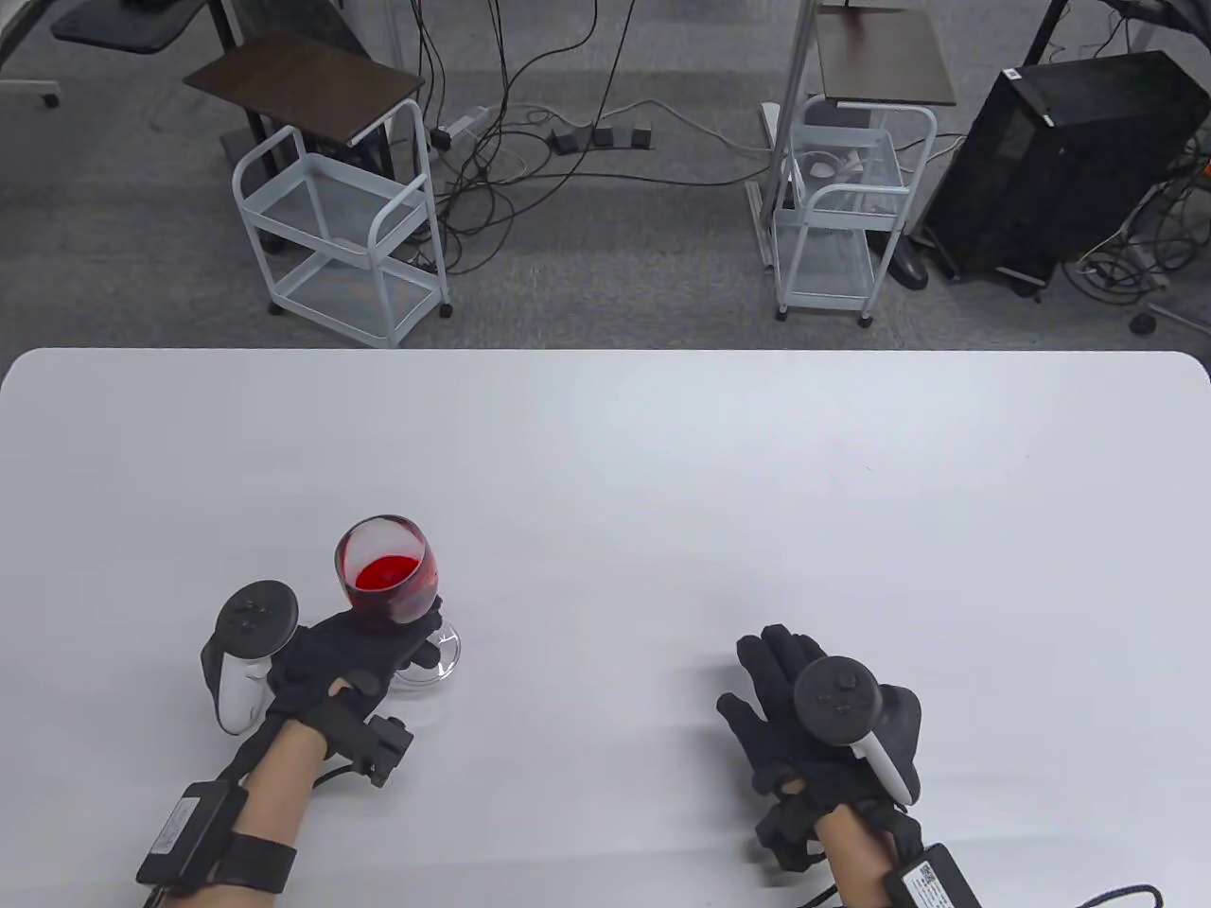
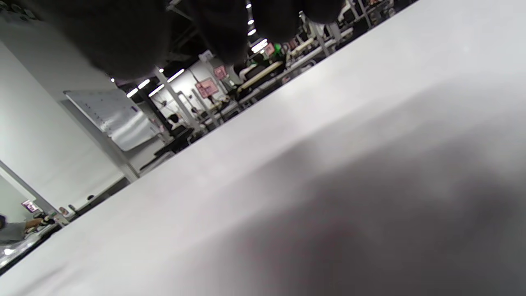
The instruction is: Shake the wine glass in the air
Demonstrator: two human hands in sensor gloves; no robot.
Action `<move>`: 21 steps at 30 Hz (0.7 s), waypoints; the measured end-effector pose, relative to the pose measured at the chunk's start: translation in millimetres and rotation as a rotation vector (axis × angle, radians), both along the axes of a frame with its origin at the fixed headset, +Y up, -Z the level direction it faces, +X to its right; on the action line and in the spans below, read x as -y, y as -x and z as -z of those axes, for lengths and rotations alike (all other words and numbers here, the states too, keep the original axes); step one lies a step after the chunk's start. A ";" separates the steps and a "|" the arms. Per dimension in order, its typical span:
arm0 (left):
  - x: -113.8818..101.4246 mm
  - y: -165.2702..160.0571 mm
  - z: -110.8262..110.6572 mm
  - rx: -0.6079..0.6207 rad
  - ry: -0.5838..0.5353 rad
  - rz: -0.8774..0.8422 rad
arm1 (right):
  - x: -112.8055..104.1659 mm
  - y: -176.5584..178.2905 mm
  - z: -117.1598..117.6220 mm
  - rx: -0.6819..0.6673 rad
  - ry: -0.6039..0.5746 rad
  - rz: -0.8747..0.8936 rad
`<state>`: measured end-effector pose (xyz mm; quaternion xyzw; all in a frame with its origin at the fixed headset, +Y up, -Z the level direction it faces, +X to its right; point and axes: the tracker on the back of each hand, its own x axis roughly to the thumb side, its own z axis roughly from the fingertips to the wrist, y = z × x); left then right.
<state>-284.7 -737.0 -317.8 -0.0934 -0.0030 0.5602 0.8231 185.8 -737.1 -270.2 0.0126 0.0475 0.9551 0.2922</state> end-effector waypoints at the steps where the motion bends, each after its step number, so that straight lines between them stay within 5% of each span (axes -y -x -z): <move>1: 0.0 1.8 1.2 -0.018 -0.003 0.024 | 0.3 -0.1 0.5 0.001 0.002 0.002; 21: 2.8 6.4 2.9 -0.053 -0.003 0.024 | 0.9 0.7 0.7 0.000 0.022 -0.001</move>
